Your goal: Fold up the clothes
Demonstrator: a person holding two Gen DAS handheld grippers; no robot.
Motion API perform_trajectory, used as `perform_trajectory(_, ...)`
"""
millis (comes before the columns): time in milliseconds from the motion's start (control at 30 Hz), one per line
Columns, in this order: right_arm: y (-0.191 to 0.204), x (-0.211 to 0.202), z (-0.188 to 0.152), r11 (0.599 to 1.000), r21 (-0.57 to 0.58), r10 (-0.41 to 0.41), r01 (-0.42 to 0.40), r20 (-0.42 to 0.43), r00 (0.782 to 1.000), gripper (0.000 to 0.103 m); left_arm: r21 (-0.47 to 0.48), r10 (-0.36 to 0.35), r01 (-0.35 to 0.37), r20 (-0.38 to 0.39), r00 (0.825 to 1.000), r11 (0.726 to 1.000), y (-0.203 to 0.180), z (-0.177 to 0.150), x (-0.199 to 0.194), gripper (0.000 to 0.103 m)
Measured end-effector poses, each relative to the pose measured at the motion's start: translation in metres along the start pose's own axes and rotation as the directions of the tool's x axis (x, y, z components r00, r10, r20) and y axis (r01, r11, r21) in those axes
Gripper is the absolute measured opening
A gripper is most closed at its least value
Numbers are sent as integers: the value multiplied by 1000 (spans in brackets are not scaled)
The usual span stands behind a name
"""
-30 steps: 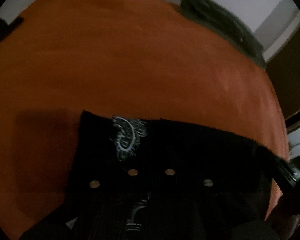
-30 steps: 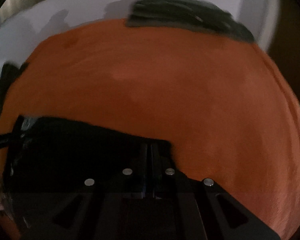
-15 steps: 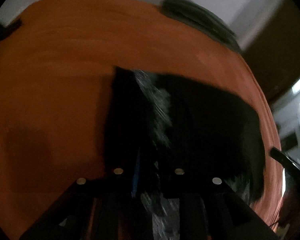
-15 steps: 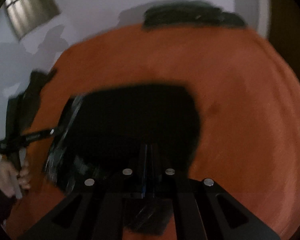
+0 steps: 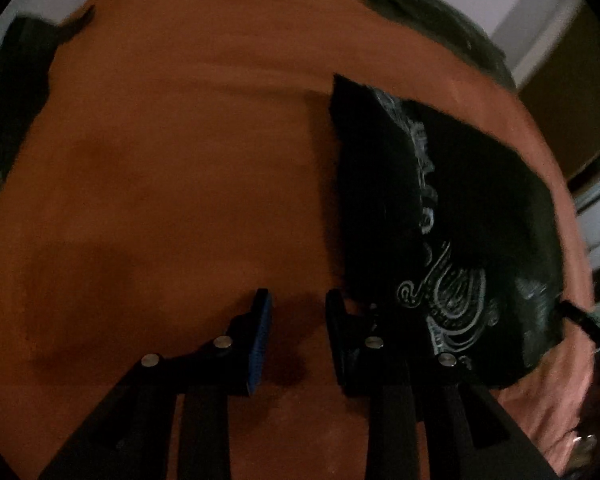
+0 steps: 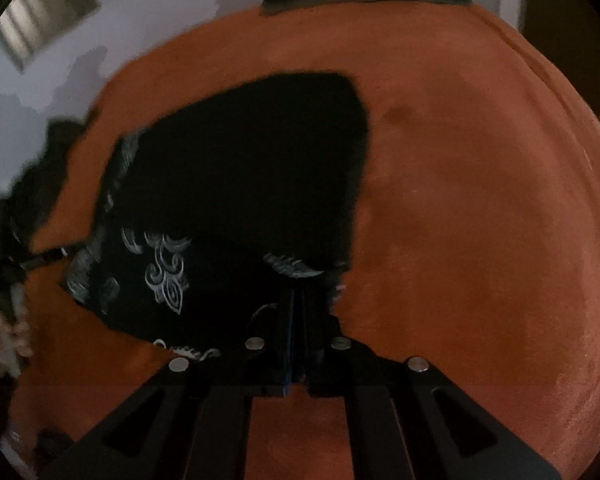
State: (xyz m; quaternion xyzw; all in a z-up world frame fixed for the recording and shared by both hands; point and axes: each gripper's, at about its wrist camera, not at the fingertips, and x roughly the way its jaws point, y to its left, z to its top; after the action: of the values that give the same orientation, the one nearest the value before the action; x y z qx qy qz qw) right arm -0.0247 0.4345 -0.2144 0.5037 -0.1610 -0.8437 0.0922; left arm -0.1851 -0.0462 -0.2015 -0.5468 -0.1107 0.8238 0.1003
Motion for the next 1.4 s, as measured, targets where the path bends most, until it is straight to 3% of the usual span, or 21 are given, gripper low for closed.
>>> perform_trajectory(33,-11,-8,1,999,33,32,-32,10,999,18,-24,-36,36,-15,999,999,2,5,-1,30)
perform_trajectory(67,-23,-7,6,992,90,88,-88,7,996,40,-29,-70,69,-19,997,997,3,11,-3,30)
perform_trajectory(133,-46,-4,15,959,205,200,-198,9,980,63,-18,-112,112,-14,994,994,11,20,-11,31)
perform_trajectory(233,-59,2,25,945,208,263,-254,-18,965,63,8,-154,154,-22,988,988,15,30,-14,34)
perform_trajectory(400,-60,21,32,933,158,337,-323,-76,938,63,-13,-293,293,-88,952,956,17,11,-16,34)
perform_trajectory(733,-76,74,53,860,263,470,-438,-73,879,64,37,-310,320,-159,937,947,10,-6,-6,34)
perform_trajectory(833,-75,85,63,843,280,496,-458,-79,865,64,30,-324,333,-168,931,942,9,3,-4,34)
perform_trajectory(1067,-64,101,81,839,288,502,-461,-86,861,65,62,-316,327,-144,938,943,15,6,-19,34)
perform_trajectory(1400,-46,116,97,828,265,536,-495,-113,836,69,60,-281,293,-157,947,954,31,-1,-33,34)
